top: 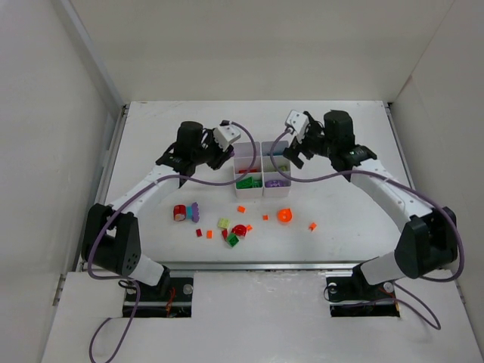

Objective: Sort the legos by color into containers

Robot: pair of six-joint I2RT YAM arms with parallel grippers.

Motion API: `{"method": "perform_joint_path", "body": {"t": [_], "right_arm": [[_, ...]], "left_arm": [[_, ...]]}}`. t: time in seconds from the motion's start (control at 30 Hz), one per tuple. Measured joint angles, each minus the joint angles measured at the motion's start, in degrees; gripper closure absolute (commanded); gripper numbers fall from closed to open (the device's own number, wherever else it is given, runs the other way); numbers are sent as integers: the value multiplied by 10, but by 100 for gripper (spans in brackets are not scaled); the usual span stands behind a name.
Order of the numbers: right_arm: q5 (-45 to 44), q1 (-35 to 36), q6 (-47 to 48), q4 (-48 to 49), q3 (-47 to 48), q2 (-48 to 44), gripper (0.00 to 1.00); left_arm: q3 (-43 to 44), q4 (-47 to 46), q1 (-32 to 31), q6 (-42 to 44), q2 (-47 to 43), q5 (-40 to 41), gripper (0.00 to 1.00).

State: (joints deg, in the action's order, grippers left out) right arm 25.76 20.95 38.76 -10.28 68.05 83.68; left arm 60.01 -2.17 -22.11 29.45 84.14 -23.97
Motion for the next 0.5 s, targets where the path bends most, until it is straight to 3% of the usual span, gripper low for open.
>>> {"method": "perform_joint_path", "body": {"t": [0.3,0.5], "right_arm": [[-86,-28,-58,2,-84,-67,0],[-121,-56,-107,26,-88,-93,0]], "left_arm": [[5,6,-28,28,4,-31,100],[76,12,-83,68,72,-95,100]]}}
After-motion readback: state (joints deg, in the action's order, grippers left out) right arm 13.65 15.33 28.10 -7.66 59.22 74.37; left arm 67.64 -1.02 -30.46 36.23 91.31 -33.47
